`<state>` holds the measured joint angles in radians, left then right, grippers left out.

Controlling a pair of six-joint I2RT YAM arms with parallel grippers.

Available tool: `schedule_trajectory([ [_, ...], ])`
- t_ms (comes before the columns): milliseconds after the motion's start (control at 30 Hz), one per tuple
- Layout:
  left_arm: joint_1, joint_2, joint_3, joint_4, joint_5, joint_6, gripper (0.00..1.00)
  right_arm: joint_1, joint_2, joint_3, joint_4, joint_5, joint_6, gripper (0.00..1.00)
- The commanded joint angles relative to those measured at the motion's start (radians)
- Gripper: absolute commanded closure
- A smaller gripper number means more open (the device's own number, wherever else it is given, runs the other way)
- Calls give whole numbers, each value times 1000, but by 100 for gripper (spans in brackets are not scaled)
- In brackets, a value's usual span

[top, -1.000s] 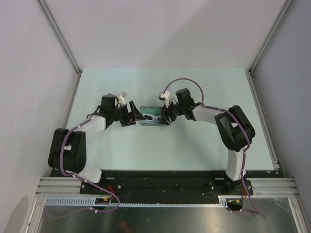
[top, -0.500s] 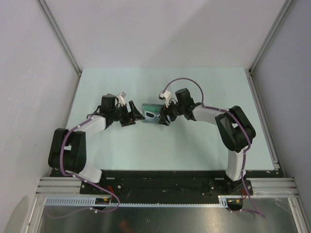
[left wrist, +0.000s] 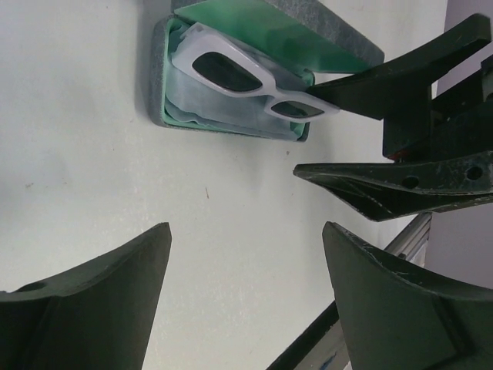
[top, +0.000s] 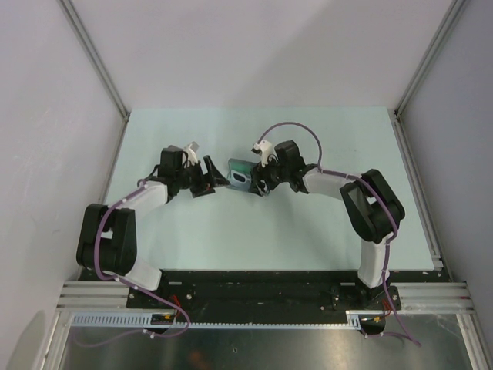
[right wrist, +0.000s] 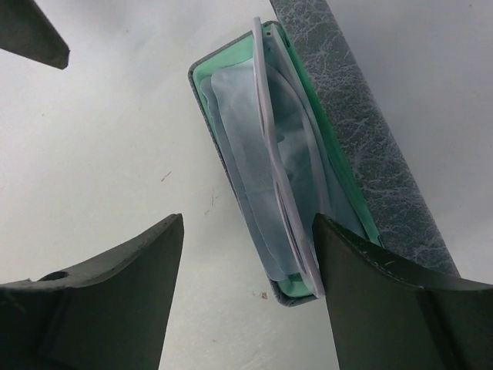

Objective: Organize the sunglasses
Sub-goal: Place the sunglasses in the sunglasses case.

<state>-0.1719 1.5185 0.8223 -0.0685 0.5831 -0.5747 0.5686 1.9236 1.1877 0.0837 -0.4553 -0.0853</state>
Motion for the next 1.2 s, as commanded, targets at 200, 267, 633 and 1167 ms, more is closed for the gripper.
schedule_trajectory([
  [200,-14,35,89,24,-25,-27,15,59,-26,9,62,185,42,28],
  [267,-17,60,104,24,-41,-31,15,59,-25,9,53,172,10,28],
  [633,-61,215,219,24,-127,-30,31,37,-67,9,15,207,-120,29],
  [1167,-78,243,267,24,-147,-19,29,23,-74,7,8,92,-125,48],
])
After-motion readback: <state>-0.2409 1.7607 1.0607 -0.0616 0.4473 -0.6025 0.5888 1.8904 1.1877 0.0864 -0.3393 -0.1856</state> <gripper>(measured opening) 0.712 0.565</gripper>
